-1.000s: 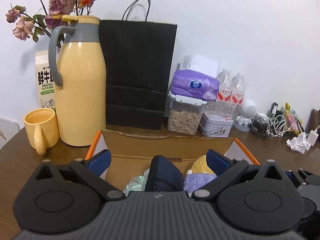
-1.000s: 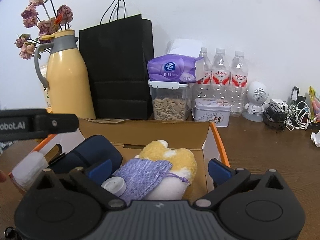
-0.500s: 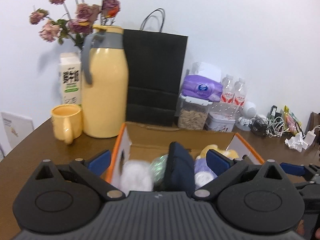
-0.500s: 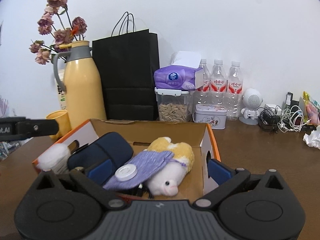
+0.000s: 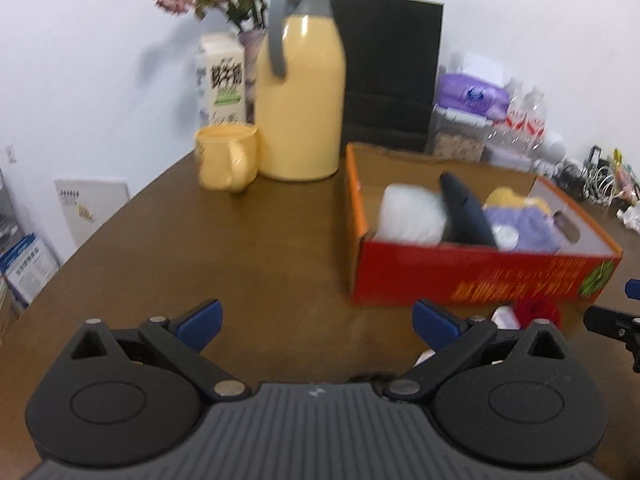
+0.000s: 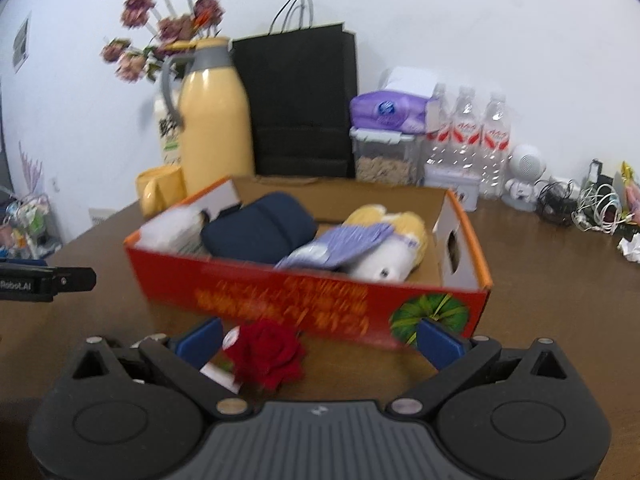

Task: Organize objects
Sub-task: 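Withdraw both tools from the box toward the black cable and red rose, then close the left tool on the coiled black cable, then carry the cable with the left tool while the right tool grasps the red rose, then lower the cable and rose into the box and open both tools, then withdraw both tools and close the left tool on the white tissue bundle, then lift the bundle with the left tool while the right tool grasps the white bottle cap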

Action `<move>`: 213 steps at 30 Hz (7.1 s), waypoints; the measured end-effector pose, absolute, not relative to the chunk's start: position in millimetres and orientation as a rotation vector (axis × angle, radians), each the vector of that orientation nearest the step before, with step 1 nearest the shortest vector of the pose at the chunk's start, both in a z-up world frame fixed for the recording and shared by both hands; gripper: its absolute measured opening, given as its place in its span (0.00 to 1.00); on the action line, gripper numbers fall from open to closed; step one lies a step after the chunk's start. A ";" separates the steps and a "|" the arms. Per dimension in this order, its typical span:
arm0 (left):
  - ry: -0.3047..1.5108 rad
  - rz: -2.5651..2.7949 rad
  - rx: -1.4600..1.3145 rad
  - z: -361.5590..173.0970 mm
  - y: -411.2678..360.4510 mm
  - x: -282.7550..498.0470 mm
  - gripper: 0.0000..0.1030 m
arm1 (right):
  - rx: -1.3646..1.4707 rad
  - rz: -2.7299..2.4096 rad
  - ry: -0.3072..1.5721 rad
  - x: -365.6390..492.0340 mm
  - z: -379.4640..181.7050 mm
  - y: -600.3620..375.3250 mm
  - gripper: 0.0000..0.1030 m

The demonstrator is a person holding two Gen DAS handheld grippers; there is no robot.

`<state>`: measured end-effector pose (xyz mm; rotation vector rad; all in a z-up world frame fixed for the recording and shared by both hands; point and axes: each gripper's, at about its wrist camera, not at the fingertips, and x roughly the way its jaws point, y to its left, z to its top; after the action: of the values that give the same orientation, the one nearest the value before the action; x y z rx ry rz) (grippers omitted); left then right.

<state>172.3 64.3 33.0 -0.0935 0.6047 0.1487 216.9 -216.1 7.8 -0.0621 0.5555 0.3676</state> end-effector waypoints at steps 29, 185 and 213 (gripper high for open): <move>0.753 -0.047 0.025 -15.0 53.3 178.2 0.98 | -0.115 0.422 0.657 205.5 -15.6 -182.3 1.00; 0.757 -0.138 0.007 -16.9 -46.4 196.9 1.00 | -0.005 0.305 0.593 239.0 -11.4 -263.4 1.00; 0.577 -0.065 -0.069 8.9 -1.0 171.3 0.52 | -0.058 0.352 0.588 230.6 -20.0 -233.2 0.99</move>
<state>171.3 -1.0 8.9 -0.0686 0.5772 -0.0651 230.6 -233.2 -20.0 -0.0582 0.5876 0.3516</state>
